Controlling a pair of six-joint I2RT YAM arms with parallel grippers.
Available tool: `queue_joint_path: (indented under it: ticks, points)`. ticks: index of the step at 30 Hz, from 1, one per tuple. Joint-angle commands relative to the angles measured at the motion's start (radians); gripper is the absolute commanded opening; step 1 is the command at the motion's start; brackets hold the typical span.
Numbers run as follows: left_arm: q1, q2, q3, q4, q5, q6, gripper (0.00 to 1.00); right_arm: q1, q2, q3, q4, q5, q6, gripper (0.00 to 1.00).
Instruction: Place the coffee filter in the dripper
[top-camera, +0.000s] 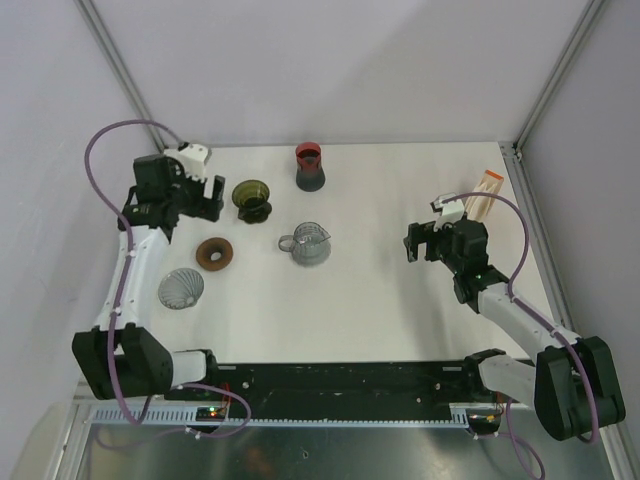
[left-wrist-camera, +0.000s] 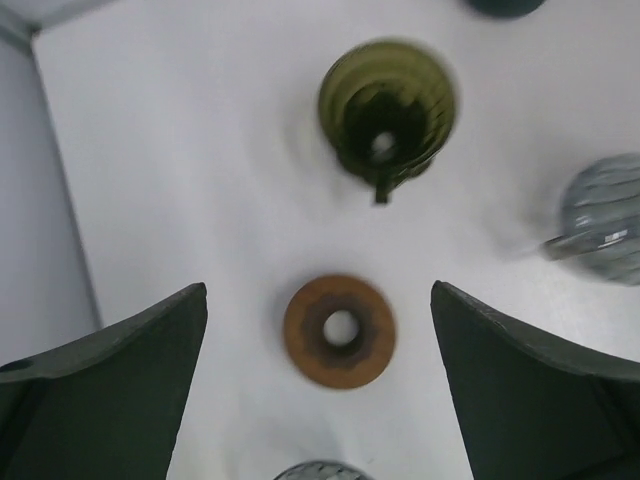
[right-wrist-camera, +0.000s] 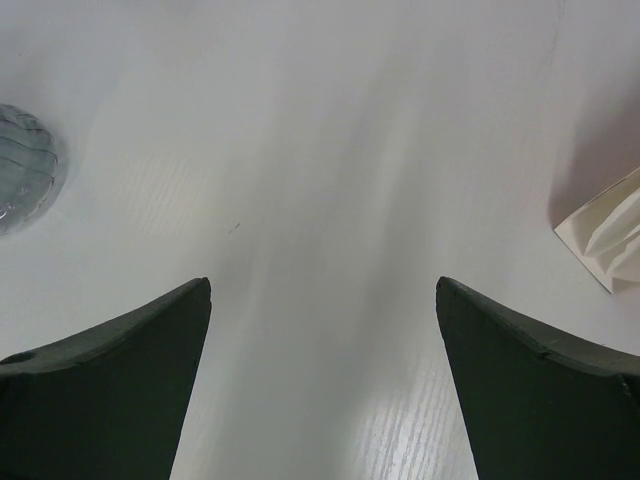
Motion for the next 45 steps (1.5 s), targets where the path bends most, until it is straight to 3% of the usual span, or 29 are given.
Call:
queue_joint_path:
  ticks: [1, 8, 15, 30, 32, 36, 40, 45]
  points:
    - [0.088, 0.054, -0.052, -0.069, -0.058, 0.158, 0.96, 0.009, -0.029, 0.040, 0.015, 0.006, 0.007, 0.99]
    - [0.111, 0.232, -0.067, -0.069, -0.109, 0.239, 0.75, 0.013, -0.042, 0.040, 0.011, 0.008, 0.005, 0.99]
    - [0.140, 0.360, -0.063, -0.068, -0.126, 0.287, 0.74, 0.018, -0.050, 0.039, 0.009, 0.013, 0.004, 0.99]
    - [0.150, 0.522, -0.045, -0.009, -0.143, 0.259, 0.61, 0.021, -0.041, 0.040, 0.007, 0.019, 0.002, 0.99]
    - [0.150, 0.529, -0.049, -0.007, -0.127, 0.255, 0.56, 0.021, -0.040, 0.039, 0.009, 0.018, 0.002, 0.99]
    - [0.149, 0.531, -0.056, -0.005, -0.103, 0.245, 0.37, 0.021, -0.037, 0.040, 0.009, 0.022, 0.001, 0.99]
    - [0.153, 0.500, -0.058, -0.005, -0.092, 0.230, 0.06, 0.021, -0.038, 0.039, 0.008, 0.026, 0.001, 0.99]
    - [0.168, 0.406, -0.058, -0.008, -0.093, 0.209, 0.00, 0.021, -0.039, 0.040, 0.006, 0.023, 0.002, 0.99]
